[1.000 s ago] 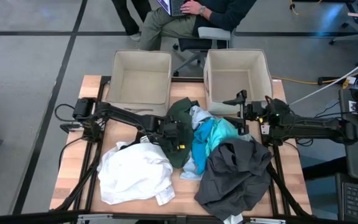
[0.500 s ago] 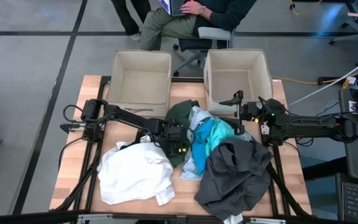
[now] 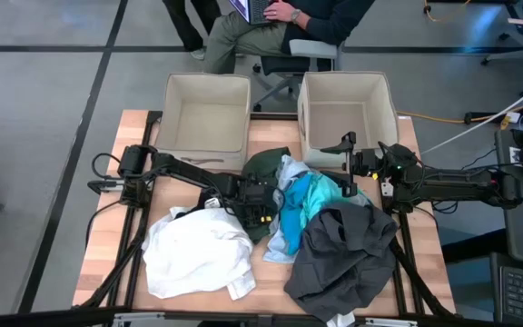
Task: Sort clothes
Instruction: Put the green shirt into the left laundry organizer
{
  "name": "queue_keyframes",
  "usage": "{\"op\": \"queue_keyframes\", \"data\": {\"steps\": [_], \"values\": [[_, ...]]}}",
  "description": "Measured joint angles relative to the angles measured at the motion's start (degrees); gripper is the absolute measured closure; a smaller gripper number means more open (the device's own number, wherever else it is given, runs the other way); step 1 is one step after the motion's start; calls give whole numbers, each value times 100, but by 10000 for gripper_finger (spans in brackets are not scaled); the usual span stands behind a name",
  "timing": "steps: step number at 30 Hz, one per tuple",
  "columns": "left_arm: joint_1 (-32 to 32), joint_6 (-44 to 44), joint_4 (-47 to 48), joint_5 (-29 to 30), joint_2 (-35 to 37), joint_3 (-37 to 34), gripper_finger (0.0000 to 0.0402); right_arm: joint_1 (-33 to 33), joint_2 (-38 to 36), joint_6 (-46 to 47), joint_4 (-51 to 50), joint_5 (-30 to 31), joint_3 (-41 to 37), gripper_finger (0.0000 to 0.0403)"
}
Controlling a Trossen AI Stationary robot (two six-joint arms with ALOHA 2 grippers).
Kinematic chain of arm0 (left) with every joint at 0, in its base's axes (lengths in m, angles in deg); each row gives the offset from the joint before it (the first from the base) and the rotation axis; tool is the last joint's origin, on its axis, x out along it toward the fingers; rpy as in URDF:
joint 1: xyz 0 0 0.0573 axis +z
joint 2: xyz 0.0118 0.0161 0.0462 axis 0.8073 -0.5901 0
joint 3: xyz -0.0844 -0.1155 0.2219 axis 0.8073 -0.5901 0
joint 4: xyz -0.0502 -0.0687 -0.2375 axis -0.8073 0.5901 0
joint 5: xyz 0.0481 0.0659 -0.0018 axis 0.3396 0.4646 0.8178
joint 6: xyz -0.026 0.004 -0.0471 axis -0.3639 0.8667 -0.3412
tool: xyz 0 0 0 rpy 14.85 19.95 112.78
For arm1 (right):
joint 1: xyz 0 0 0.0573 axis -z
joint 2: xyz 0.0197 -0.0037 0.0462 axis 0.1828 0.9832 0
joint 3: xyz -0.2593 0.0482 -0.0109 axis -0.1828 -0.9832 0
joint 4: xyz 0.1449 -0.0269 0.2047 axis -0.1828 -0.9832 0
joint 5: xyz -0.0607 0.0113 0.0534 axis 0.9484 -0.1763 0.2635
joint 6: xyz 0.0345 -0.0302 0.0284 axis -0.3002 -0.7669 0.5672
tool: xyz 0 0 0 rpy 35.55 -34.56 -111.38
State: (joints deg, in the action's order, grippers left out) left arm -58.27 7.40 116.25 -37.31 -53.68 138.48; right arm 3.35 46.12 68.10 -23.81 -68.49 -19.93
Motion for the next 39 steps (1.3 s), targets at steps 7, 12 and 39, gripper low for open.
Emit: {"op": "queue_keyframes", "data": {"steps": [7,12,39], "values": [[-98,288,694,355,0,614,387,1,0,0,-2,13,0,105],[-136,453,1342,591,4,1169,376,0,0,0,-31,234,0,105],[-303,1278,1788,2058,1924,2029,385,-1,-2,68,-208,492,-4,105]]}}
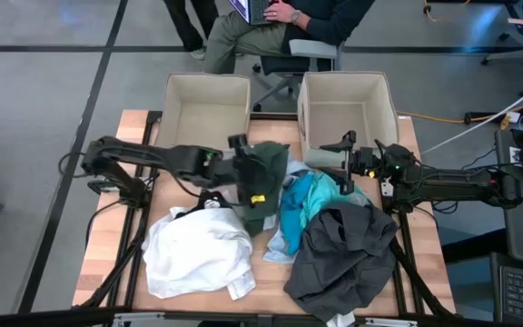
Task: Sort clothes
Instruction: Put the green shirt into the left laundry organizer
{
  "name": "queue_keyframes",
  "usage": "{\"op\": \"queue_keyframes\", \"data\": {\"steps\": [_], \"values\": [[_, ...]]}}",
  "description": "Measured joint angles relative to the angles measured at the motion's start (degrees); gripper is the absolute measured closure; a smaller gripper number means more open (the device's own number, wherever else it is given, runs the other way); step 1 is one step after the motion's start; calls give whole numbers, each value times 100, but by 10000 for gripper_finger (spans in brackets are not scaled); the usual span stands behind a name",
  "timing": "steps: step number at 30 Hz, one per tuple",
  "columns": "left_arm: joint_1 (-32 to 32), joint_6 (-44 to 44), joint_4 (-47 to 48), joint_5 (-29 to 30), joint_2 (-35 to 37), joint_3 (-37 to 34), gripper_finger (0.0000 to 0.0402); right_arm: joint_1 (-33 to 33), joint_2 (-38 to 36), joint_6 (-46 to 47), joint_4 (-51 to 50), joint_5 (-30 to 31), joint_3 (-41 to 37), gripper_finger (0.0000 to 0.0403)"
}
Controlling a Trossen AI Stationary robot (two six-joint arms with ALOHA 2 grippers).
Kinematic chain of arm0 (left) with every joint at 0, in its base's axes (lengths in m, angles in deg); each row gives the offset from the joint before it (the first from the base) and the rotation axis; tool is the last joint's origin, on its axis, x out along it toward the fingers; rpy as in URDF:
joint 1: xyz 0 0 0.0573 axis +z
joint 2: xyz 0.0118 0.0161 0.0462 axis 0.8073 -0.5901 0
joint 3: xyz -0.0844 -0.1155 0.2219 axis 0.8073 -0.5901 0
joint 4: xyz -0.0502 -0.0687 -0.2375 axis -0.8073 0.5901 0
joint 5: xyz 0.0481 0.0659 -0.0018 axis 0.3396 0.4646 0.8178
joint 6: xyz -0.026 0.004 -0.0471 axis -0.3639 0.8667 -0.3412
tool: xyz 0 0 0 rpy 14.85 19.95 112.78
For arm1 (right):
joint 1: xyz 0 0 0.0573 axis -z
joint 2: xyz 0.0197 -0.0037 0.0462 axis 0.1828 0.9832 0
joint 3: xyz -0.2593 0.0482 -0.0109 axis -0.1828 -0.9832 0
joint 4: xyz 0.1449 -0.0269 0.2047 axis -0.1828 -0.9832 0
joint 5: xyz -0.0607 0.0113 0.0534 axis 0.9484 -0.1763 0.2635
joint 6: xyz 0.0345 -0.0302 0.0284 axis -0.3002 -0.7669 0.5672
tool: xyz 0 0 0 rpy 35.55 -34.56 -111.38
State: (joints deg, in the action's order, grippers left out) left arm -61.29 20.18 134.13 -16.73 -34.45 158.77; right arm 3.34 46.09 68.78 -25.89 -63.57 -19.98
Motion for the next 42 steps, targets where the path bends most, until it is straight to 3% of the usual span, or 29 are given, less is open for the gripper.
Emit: {"op": "queue_keyframes", "data": {"steps": [10,19,31,37,42], "values": [[20,1243,-1281,1012,776,0,383,2,0,0,0,7,0,105],[249,2570,-2662,1176,1226,0,382,2,0,0,-17,9,0,105],[983,5321,-5116,1431,1627,2,380,2,0,0,-39,10,0,105],[1822,5702,-5322,1423,1707,4,378,2,2,-2,-61,13,0,105],[2710,5127,-4946,1376,1700,4,378,2,2,-2,-67,13,0,105]]}}
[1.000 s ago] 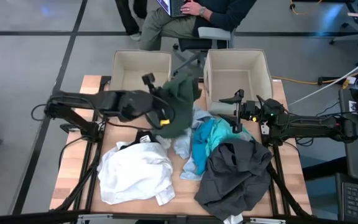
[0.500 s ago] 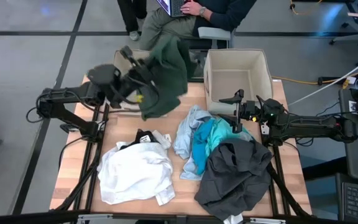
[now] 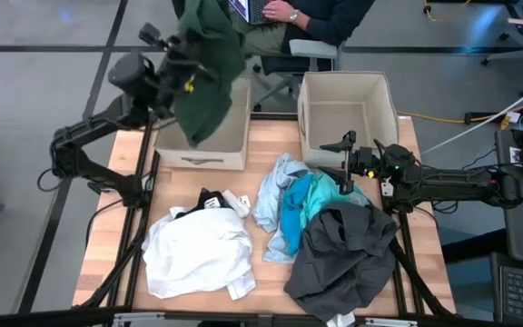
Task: Sort clothes
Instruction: Put the green shirt into the left laundry organizer
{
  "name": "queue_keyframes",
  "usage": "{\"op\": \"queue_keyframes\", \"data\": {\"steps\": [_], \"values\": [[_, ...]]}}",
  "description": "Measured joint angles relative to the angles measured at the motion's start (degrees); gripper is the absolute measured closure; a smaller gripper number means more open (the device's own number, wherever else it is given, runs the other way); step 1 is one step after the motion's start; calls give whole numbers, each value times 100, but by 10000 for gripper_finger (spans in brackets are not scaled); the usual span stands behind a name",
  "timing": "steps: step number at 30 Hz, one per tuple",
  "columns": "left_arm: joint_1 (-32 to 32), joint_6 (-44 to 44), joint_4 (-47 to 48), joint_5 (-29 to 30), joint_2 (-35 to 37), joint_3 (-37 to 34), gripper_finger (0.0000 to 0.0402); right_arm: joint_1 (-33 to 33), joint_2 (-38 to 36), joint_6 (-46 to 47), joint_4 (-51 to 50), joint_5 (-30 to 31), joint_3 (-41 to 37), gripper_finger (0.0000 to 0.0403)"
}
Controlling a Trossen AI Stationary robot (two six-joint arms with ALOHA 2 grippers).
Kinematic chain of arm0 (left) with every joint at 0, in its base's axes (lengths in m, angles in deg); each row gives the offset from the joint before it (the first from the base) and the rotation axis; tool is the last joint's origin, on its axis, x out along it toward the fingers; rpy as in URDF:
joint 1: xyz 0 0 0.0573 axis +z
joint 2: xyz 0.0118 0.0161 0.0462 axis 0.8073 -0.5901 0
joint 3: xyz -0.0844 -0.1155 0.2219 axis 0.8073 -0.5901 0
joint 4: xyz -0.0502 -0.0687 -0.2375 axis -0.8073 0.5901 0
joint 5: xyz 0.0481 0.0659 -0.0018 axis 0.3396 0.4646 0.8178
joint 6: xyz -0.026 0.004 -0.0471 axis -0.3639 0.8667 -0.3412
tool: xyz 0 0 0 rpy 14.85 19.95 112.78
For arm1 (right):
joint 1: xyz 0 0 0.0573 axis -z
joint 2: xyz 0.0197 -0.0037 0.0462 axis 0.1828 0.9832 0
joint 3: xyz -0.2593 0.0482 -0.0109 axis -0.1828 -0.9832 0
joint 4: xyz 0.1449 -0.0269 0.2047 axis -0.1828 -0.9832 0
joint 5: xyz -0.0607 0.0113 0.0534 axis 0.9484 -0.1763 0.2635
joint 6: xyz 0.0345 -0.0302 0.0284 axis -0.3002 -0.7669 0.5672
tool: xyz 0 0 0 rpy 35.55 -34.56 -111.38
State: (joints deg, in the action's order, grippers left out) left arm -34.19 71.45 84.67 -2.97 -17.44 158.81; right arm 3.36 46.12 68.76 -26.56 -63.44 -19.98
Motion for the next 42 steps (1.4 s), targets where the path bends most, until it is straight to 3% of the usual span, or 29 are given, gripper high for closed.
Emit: {"op": "queue_keyframes", "data": {"steps": [5,9,25,34,42], "values": [[532,-1330,1473,-370,-13,-95,380,-1,0,0,-97,2,0,105],[640,-1999,2104,-472,-15,-421,380,0,0,0,-108,1,0,105],[333,-4546,4361,-959,-9,-1546,378,-1,0,-2,-114,2,0,105],[1198,-5226,4301,-1702,-15,-2660,377,0,0,-2,-112,2,0,105],[1829,-5452,4016,-3262,-15,-3546,379,-1,0,-7,-109,231,0,105]]}}
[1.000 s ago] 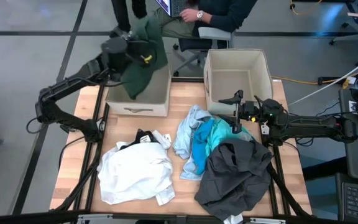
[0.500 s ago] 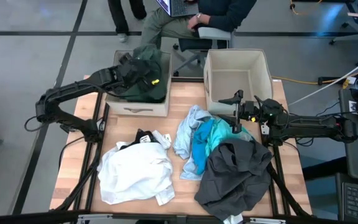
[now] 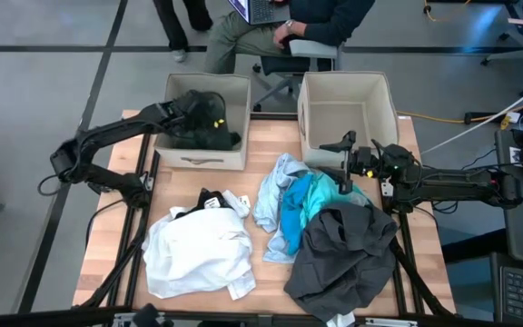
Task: Sort clothes
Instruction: Put the green shirt into the left laundry organizer, then put the white dress into the right laundry organizer
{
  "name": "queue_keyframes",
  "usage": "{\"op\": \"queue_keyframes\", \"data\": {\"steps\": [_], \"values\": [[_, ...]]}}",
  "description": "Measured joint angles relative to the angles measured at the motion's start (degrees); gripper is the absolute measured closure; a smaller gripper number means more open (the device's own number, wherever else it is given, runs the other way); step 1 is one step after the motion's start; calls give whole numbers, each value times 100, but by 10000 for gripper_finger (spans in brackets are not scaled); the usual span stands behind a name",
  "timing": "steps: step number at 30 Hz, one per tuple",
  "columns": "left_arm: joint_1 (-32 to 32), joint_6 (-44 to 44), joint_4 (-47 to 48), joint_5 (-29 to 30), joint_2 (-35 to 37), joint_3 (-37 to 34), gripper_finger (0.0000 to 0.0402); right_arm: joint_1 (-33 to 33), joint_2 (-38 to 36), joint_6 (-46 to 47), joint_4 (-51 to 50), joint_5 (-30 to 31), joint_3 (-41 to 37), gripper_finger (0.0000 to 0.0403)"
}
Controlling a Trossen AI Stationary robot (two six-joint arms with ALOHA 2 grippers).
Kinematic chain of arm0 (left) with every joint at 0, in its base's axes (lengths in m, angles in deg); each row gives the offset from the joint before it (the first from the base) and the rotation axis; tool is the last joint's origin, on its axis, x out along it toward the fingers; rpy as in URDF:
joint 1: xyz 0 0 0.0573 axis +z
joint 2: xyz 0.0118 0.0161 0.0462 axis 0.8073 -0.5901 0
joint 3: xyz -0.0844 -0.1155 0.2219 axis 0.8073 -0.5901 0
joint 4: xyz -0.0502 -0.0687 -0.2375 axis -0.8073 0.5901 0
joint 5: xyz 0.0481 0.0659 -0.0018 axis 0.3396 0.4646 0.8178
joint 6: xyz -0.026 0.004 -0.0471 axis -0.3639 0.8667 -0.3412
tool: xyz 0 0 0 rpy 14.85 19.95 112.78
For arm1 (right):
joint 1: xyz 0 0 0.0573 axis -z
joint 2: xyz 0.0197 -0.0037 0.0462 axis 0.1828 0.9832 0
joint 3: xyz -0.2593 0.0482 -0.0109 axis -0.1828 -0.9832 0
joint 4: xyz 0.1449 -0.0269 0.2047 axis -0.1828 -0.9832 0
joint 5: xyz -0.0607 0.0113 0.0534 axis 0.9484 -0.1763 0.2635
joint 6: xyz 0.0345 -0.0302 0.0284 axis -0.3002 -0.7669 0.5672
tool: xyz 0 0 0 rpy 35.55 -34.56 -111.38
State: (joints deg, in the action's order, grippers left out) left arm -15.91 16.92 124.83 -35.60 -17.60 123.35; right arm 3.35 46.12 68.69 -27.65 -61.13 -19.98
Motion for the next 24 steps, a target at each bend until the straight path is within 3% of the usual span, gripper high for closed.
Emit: {"op": "queue_keyframes", "data": {"steps": [9,16,24], "values": [[15,-174,-291,-137,0,-629,350,1,0,0,-1,117,0,105],[17,-378,-291,-137,0,-627,283,1,0,-33,-1,116,0,105],[18,-330,373,-212,88,134,201,-1,0,-35,-1,116,0,105]]}}
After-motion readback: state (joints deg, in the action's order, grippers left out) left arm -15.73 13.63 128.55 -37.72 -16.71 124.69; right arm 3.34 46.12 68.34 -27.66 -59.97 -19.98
